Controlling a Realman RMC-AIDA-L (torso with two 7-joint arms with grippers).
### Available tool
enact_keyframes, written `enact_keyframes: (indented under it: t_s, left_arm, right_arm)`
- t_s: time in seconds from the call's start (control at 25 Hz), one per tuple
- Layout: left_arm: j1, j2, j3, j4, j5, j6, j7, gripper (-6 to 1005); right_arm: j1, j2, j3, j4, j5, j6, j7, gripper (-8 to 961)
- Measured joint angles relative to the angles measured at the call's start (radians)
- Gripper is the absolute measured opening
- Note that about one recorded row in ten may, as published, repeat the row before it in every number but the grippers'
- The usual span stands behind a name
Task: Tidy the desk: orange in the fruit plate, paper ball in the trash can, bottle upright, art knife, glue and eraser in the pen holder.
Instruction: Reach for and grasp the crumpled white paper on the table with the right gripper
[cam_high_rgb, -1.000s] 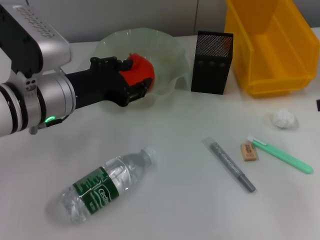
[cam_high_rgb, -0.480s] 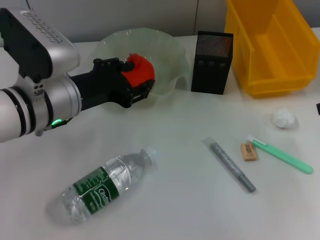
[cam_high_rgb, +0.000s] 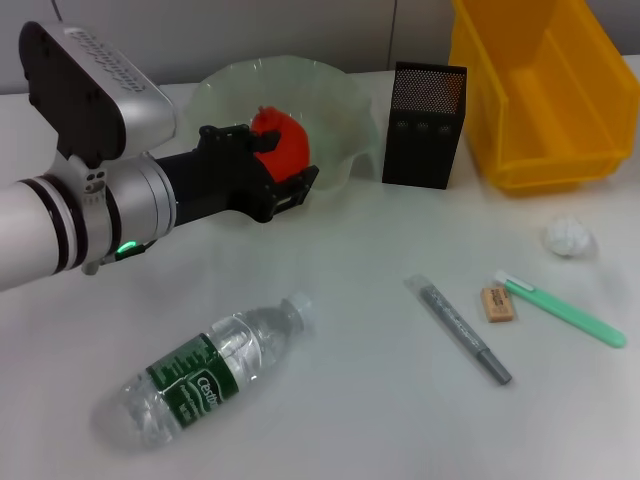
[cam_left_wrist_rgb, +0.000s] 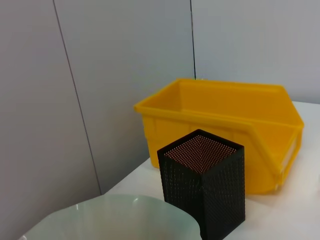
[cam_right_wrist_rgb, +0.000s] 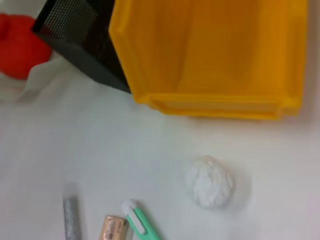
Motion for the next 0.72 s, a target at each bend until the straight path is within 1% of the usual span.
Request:
enact_keyframes:
  t_s: [0.08, 0.12, 0.16, 0.2, 0.36, 0.48, 0.6, 0.72]
  left_arm:
    - [0.0, 0.0, 0.004, -0.006, -0.001, 0.002, 0.0, 585]
    - [0.0, 0.0, 0.004, -0.006, -0.001, 0.002, 0.0, 585]
    - [0.001, 0.0, 0.003, -0.007, -0.001, 0.002, 0.0, 584]
    - [0.002, 0.0, 0.004, -0.007, -0.001, 0.002, -0.001, 584]
    - [0.009, 0.0, 0.004, -0.008, -0.001, 0.002, -0.001, 584]
    - [0.012, 0.0, 0.004, -0.009, -0.002, 0.002, -0.001, 584]
    - [0.015, 0.0, 0.007, -0.01, -0.002, 0.002, -0.001, 584]
    - [0.015, 0.0, 0.007, -0.014, -0.002, 0.001, -0.001, 584]
  right_arm:
    - [0.009, -0.001, -0.031, 0.005, -0.001, -0.019, -0.021, 832]
    - [0.009, -0.001, -0.031, 0.005, -0.001, -0.019, -0.021, 832]
    - [0.017, -0.001, -0.065, 0.007, -0.002, -0.041, -0.031, 832]
    - [0.017, -0.001, -0.065, 0.007, -0.002, -0.041, -0.031, 832]
    - [0.039, 0.005, -0.132, 0.032, -0.003, -0.101, -0.06, 832]
    - [0.053, 0.006, -0.136, 0.061, -0.005, -0.11, -0.082, 832]
    - [0.067, 0.007, -0.137, 0.09, -0.01, -0.13, -0.102, 743]
    - [0.071, 0.016, -0.138, 0.099, -0.017, -0.155, -0.119, 658]
